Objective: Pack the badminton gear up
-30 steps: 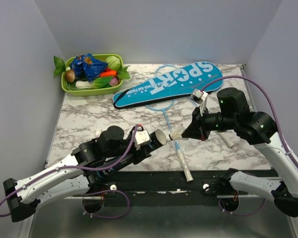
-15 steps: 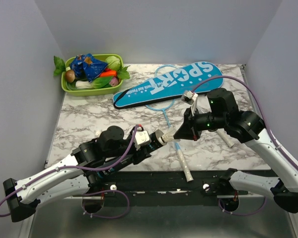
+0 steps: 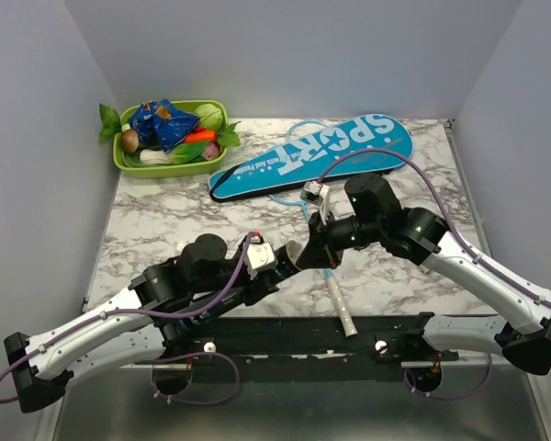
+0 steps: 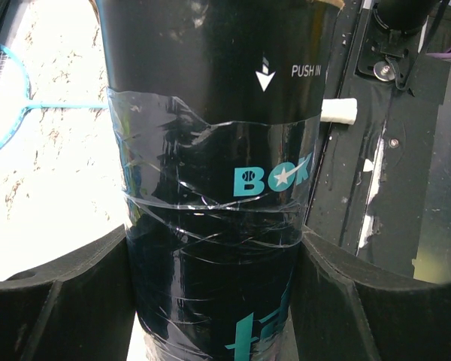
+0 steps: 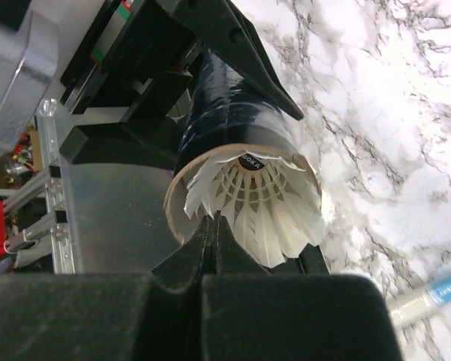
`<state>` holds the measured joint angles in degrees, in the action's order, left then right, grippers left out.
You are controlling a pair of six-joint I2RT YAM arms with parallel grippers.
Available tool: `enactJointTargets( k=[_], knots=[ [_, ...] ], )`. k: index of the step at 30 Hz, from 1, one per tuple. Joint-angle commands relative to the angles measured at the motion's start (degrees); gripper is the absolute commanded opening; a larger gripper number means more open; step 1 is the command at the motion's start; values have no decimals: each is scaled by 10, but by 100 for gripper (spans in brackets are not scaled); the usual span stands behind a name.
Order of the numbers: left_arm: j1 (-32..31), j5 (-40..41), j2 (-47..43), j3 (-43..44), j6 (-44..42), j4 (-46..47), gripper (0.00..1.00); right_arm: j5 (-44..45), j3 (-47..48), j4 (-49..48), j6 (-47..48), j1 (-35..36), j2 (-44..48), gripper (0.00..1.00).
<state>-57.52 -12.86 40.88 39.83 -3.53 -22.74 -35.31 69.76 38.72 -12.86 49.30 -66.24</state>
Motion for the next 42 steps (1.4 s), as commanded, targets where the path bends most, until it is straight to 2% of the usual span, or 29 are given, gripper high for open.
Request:
enactJointTargets(
  k=[1, 10, 14, 21, 27, 33, 38, 42],
  knots=[
    [-3, -19, -18, 19, 8, 14, 0, -18, -33, -75, -29, 17, -20, 1],
    [-3, -16, -27, 18, 8, 16, 0, -54, -88, -192, -79, 41, -53, 1],
    [-3, -16, -30, 17, 8, 15, 0, -45, -101, -202, -87, 48, -53, 0],
    [-3, -7, -34, 17, 8, 15, 0, 23, -106, -185, -97, 49, -1, 32],
    [-3, -5, -34, 16, 9, 16, 0, 95, -71, -115, -81, 48, 45, 43],
    [-3, -5, -33, 16, 10, 16, 0, 168, -22, -29, -66, 43, 87, 47],
    [-3, -1, -34, 16, 9, 17, 0, 283, -10, 21, -77, 37, 131, 54],
    [-3, 1, -32, 16, 10, 17, 0, 372, -16, 43, -95, 20, 129, 57]
  ],
)
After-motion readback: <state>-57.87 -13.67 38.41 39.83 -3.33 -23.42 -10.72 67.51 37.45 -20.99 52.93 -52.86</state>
